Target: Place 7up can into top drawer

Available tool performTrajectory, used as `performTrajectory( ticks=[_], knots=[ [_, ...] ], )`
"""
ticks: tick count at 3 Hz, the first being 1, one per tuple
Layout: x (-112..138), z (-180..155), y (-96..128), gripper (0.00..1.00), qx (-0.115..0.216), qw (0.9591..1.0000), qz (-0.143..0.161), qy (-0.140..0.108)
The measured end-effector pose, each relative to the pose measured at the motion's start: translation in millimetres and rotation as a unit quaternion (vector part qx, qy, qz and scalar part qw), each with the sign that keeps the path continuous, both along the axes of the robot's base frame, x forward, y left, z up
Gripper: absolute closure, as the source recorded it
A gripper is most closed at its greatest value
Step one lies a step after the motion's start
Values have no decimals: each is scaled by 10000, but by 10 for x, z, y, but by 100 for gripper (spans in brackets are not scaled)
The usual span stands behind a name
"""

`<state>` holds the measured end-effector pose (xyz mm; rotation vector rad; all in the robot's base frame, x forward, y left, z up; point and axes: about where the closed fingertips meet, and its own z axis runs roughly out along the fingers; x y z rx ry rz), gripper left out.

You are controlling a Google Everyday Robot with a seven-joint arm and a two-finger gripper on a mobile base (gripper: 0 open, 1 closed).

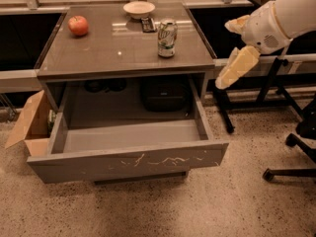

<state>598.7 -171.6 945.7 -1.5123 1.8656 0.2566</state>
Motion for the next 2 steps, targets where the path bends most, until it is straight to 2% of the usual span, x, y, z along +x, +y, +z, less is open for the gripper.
performTrajectory(
  ticks=[1,2],
  knots=[
    [686,-146,167,0,784,9967,-39,-202],
    [1114,-272,316,0,1203,9922,-216,-243]
  ],
)
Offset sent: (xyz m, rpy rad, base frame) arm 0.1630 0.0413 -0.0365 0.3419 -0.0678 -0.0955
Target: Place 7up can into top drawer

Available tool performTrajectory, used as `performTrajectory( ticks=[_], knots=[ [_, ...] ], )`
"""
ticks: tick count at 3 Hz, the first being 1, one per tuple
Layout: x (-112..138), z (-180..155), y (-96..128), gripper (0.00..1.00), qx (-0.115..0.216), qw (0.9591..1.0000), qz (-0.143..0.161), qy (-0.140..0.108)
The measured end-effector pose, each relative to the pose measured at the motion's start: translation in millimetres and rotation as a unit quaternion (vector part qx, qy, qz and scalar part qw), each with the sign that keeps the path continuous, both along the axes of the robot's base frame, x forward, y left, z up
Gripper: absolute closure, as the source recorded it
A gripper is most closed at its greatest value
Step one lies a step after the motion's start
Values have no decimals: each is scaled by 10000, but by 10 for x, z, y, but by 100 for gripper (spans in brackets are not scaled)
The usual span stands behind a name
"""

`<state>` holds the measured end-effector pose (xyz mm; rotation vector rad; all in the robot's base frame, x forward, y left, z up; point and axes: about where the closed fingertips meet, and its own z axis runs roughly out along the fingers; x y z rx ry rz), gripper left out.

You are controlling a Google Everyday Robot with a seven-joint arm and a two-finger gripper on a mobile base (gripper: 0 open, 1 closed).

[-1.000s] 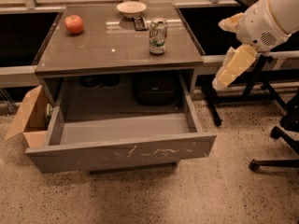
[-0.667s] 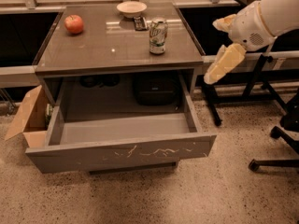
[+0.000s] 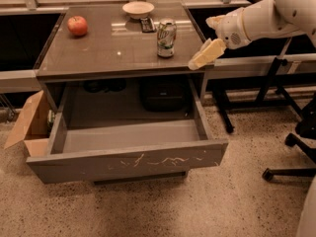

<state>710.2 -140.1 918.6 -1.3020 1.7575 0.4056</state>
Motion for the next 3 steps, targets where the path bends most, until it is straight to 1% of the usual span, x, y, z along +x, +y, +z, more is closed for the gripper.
performTrajectory(
  ticks=[1,2,3],
  knots=[
    [442,-229,182,0,161,9994,-290,131],
    [442,-229,182,0,161,9994,-291,130],
    [721,-276,228,0,442,9981,-432,-85]
  ],
)
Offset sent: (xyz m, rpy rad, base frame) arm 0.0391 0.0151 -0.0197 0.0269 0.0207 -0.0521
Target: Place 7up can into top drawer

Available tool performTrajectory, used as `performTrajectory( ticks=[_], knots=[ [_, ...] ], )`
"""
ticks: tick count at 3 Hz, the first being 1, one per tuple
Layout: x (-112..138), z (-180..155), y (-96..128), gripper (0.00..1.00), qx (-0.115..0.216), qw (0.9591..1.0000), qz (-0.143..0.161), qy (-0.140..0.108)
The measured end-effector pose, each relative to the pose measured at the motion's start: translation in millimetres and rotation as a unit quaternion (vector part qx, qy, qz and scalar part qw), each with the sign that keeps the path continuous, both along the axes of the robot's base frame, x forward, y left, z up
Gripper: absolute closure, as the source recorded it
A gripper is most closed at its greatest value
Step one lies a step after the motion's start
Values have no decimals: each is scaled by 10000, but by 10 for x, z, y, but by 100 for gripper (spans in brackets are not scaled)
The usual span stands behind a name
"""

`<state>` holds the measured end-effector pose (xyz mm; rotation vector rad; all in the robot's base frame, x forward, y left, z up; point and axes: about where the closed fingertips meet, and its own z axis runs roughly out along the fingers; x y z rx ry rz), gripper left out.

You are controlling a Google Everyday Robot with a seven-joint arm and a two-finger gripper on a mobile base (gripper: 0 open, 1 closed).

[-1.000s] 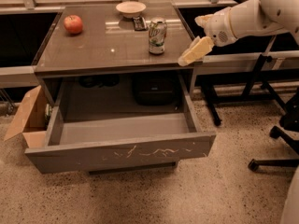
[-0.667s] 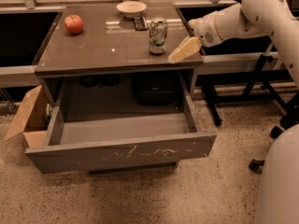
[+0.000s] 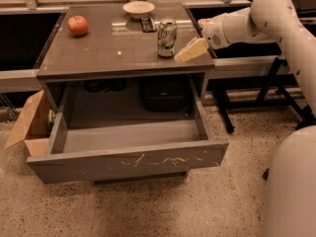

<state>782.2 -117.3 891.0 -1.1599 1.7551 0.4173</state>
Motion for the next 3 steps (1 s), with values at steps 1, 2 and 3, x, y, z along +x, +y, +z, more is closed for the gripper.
performTrajectory(
  ticks=[1,2,3],
  knots=[
    [422,-35,62,0,562,9977,-198,-312],
    [645,-42,138,0,889,9946,-243,-468],
    [753,10,313,0,1134,9916,-150,-604]
  ],
)
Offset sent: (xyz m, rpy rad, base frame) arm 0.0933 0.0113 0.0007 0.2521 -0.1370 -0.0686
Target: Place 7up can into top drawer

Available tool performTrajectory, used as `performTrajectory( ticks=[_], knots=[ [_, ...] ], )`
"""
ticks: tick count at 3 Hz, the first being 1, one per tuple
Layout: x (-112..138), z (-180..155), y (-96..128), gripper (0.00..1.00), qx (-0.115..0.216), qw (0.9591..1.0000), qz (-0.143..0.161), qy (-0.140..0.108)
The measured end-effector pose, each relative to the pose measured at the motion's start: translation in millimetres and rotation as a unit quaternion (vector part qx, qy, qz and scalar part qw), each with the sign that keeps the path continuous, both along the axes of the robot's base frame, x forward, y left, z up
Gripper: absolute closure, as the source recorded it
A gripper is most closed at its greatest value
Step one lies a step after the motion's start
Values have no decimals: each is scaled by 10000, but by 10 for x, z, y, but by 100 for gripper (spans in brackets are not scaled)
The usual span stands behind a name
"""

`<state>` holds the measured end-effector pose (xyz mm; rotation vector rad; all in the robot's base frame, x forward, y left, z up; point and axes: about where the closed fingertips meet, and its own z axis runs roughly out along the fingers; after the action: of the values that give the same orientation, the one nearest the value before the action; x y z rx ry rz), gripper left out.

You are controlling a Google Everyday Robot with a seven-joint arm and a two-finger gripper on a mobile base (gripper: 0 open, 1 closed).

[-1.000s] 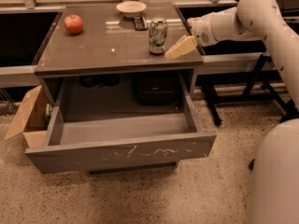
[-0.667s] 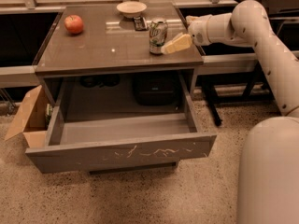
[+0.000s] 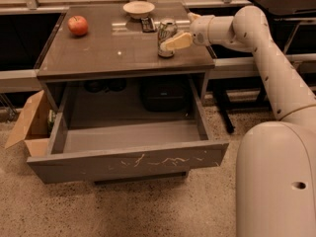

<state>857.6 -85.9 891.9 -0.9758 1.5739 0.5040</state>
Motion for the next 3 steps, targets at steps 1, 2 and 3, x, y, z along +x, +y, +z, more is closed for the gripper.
performTrajectory(
  ticks=[1,2,3],
  knots=[
    [15,47,226,3,191,9996,174,-85],
    [8,48,319,25,252,9994,226,-98],
    [-57,103,355,49,317,9991,265,-139]
  ],
)
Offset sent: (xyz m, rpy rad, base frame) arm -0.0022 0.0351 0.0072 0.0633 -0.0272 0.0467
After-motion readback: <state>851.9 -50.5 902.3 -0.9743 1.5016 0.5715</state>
